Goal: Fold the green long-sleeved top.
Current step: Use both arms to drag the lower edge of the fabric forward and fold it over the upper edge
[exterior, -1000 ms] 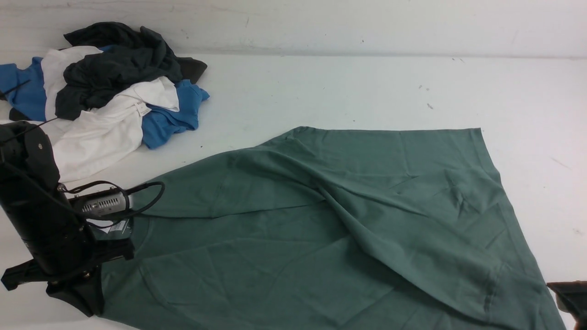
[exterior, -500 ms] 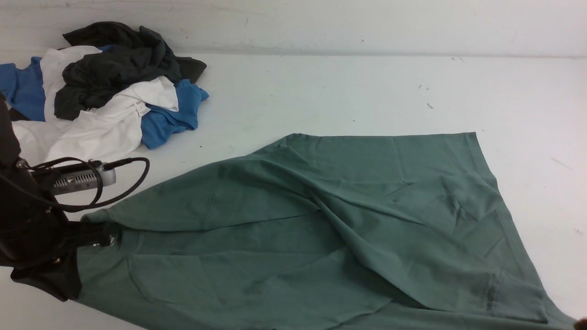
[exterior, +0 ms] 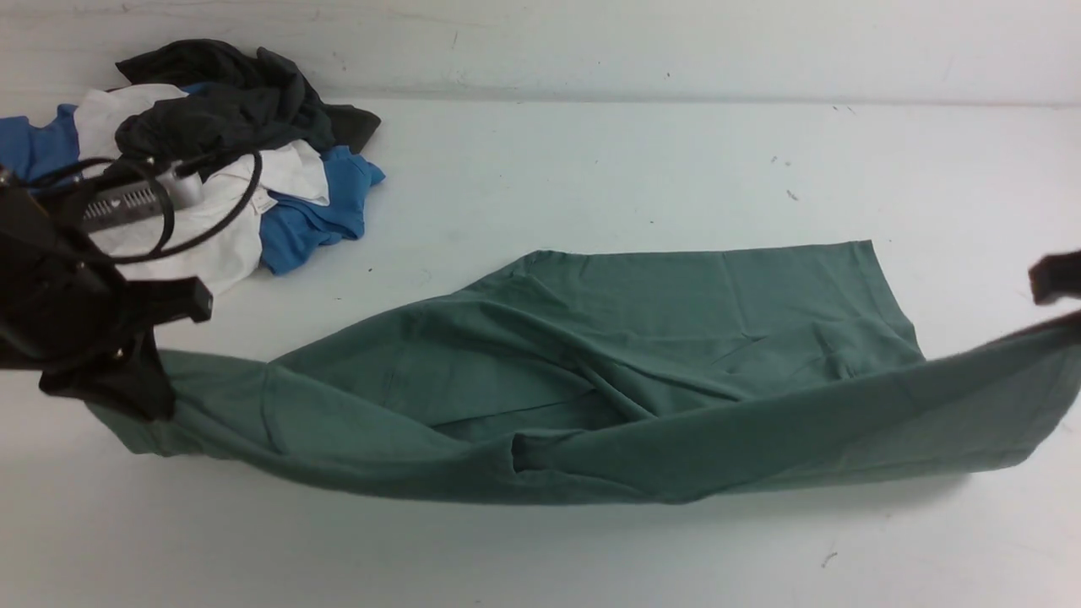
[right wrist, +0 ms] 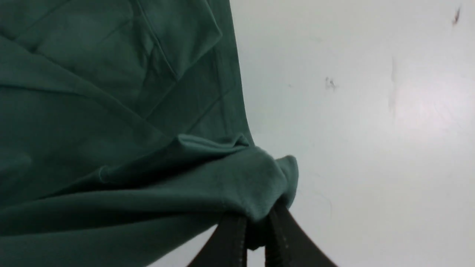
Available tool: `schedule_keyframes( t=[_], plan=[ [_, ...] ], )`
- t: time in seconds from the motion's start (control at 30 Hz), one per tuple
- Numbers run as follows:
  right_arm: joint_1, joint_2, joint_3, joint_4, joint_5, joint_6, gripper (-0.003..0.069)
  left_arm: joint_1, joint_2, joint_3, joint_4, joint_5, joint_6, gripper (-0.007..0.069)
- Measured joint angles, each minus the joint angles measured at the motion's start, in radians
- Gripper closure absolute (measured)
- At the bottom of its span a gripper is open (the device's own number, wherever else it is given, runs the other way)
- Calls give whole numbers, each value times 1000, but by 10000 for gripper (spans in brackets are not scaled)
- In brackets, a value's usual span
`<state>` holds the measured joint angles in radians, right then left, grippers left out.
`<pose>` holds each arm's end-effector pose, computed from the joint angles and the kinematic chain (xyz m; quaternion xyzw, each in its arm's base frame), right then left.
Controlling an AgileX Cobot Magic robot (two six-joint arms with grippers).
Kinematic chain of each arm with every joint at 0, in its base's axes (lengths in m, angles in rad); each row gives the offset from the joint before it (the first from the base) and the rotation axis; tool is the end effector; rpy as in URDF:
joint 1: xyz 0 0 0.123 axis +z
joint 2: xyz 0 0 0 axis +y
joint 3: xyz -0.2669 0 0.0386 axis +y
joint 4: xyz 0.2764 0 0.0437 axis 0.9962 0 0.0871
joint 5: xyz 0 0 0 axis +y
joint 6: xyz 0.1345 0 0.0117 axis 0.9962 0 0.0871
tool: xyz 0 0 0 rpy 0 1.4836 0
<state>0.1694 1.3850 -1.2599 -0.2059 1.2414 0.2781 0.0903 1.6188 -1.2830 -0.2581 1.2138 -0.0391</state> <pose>0.3072 0.0260 0.2747 0.0347 0.9837 -0.0665 0.1633 0.3438 -0.0013 0.2078 -0.1023 0.9857 -0.1214 0.0568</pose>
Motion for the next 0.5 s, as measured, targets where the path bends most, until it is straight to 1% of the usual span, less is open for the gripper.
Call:
schedule_keyframes(
  t=[0.2, 0.27, 0.33, 0.4, 0.43, 0.5],
  plan=[
    [-8, 241, -217, -10, 2, -19, 622, 2, 125, -127, -17, 0, -8, 608],
    [-29, 368, -343, -10, 2, -23, 622, 3, 186, -181, -19, 0, -27, 608],
    [-41, 416, -405, -7, 2, -28, 622, 5, 222, -207, -19, 0, -36, 608],
    [-62, 534, -530, 9, 2, -41, 622, 5, 278, -260, -21, 0, -53, 608],
    [-63, 534, -541, 11, 2, -43, 622, 5, 288, -265, -22, 0, -56, 608],
    [-81, 641, -669, 31, 3, -48, 622, 5, 355, -327, -35, 0, -79, 608]
  ],
)
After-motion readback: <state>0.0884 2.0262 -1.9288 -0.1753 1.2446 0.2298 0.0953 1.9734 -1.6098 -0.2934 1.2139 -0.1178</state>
